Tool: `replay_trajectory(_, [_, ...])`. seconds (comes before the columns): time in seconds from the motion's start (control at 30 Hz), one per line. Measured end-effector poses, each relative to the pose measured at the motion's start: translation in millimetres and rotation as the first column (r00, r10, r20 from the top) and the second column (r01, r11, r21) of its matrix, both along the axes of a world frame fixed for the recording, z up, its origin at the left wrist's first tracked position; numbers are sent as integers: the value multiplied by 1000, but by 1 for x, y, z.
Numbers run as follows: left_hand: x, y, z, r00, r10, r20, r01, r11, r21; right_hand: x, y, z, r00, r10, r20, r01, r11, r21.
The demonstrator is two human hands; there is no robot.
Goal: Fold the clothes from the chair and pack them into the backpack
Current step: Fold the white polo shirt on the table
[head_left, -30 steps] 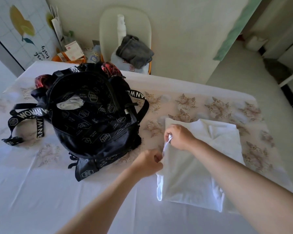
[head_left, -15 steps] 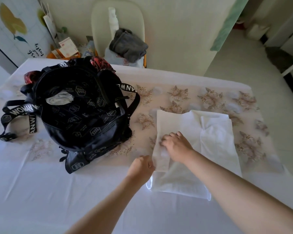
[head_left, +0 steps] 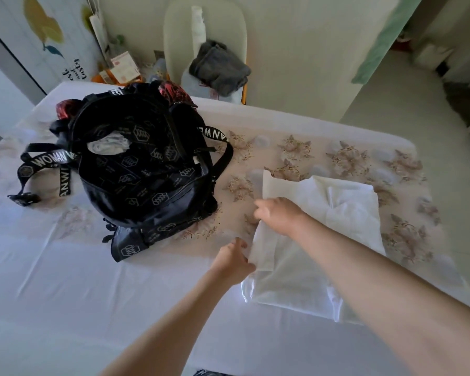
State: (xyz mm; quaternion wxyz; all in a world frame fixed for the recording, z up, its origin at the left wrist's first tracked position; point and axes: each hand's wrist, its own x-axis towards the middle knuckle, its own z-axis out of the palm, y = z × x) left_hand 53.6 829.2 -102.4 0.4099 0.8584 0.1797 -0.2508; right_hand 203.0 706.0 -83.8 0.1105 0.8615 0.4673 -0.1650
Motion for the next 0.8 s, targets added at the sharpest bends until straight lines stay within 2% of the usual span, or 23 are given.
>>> replay_trajectory(0.03, [4, -2, 6, 997, -73, -19, 73, 997, -6, 1, -6, 8, 999, 32, -4, -32, 999, 3])
replay_trajectory(0.13, [19, -13, 33, 957, -289, -26, 288, 957, -24, 5, -37, 29, 998, -38, -41, 43, 993, 109])
replay_trajectory(0.3, [60, -66, 89, 887, -461, 24, 461, 887, 4, 14, -122, 55, 990, -114, 83, 89, 960, 264])
replay_trajectory(0.4, [73, -120, 107, 831, -553, 61, 554, 833, 4, 15, -188, 53, 970, -196, 145, 148, 945, 290])
replay_trajectory(0.47, [72, -161, 102, 830, -552, 75, 557, 827, -74, 7, -229, 49, 948, -284, 147, 232, 927, 294])
replay_trajectory(0.53, [63, -198, 85, 859, -512, 4, 491, 823, -285, -8, -262, 41, 927, -352, 132, 326, 928, 181])
replay_trajectory(0.6, [49, -227, 64, 846, -527, -82, 461, 801, -383, -27, -286, 30, 917, -391, 75, 397, 914, -88])
replay_trajectory(0.63, [43, -236, 53, 845, -529, -79, 470, 805, -363, -37, -293, 24, 903, -426, 52, 429, 889, -161])
replay_trajectory(0.67, [39, -241, 42, 863, -504, -34, 470, 826, -312, -47, -298, 20, 884, -463, 57, 466, 871, -156])
replay_trajectory(0.73, [35, -241, 28, 896, -421, 139, 435, 895, -98, -63, -303, 16, 849, -523, 75, 526, 850, -35])
replay_trajectory(0.8, [36, -232, 13, 823, -467, 324, 416, 883, 218, -72, -305, 9, 844, -534, 42, 523, 839, 151])
